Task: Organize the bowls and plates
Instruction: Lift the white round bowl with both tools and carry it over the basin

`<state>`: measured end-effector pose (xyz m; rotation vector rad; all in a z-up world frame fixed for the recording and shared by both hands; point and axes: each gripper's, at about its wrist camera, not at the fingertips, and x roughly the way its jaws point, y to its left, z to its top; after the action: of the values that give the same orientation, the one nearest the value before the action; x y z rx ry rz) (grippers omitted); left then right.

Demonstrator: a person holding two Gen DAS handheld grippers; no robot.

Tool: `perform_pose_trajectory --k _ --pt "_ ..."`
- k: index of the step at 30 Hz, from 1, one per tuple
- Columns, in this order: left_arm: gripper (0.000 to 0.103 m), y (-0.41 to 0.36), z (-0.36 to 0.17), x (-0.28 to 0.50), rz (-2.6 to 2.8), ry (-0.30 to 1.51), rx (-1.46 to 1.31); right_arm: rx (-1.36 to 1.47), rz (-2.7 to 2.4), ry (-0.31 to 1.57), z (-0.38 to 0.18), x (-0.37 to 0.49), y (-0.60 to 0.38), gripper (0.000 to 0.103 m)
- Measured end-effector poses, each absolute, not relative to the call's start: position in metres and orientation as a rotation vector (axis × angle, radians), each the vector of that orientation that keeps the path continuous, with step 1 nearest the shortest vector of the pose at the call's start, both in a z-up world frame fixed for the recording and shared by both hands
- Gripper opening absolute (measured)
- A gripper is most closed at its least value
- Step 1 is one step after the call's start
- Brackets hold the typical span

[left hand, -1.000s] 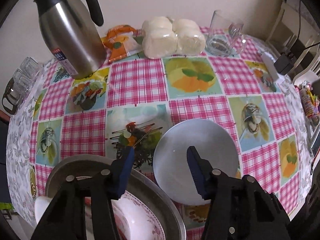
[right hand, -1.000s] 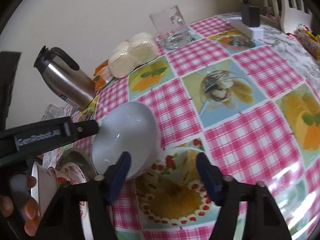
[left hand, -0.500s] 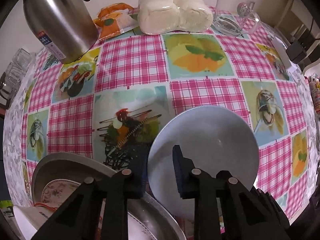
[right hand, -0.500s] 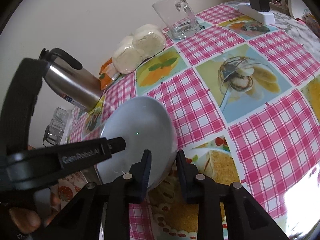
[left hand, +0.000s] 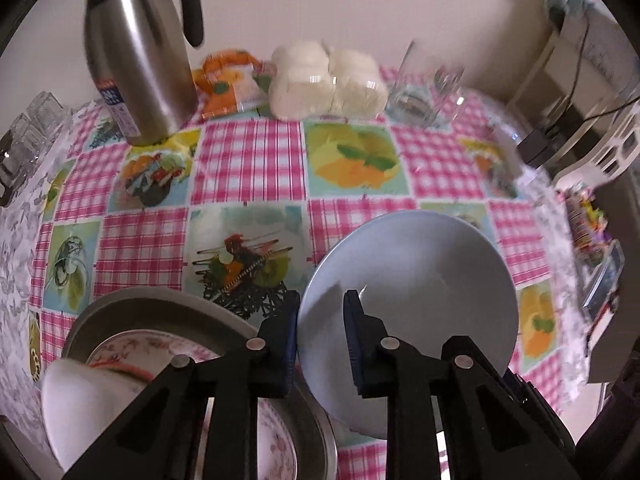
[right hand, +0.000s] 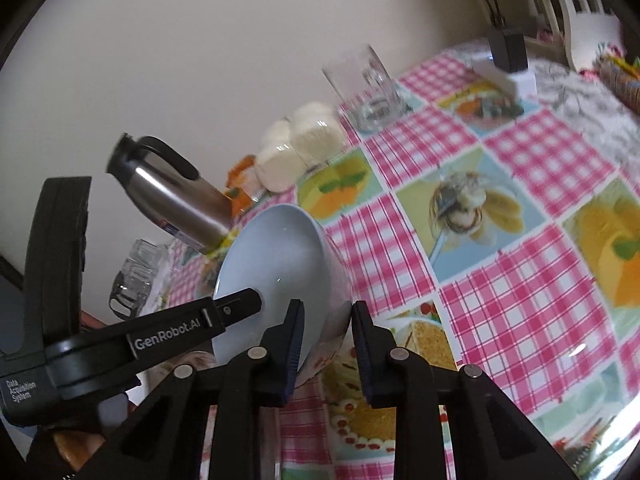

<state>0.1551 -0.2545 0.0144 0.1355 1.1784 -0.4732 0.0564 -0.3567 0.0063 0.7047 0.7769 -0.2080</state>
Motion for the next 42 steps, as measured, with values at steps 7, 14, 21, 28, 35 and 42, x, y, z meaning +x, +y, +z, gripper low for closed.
perform_pose_trajectory --k 7,14,21,28,35,42 --pt "0.023 -0.217 0.049 0.134 -0.471 1.083 0.027 0.629 -0.158 0.741 0.047 0.046 -0.329 0.026" --pt "0.023 -0.17 0.073 0.114 -0.451 1.009 -0.048 0.564 -0.085 0.738 0.069 0.041 -0.293 0.026" --pt "0.023 -0.121 0.089 0.093 -0.426 0.948 -0.111 0.535 -0.013 0.744 0.079 0.038 -0.257 0.026" --pt "0.023 -0.082 0.093 0.083 -0.409 0.929 -0.161 0.483 0.032 0.776 0.079 0.043 -0.221 0.026" --pt "0.023 -0.063 0.078 0.082 -0.385 0.953 -0.208 0.419 0.034 0.816 0.074 0.05 -0.197 0.026" --pt "0.023 -0.058 0.067 0.087 -0.37 0.975 -0.232 0.349 -0.007 0.863 0.061 0.06 -0.183 0.029"
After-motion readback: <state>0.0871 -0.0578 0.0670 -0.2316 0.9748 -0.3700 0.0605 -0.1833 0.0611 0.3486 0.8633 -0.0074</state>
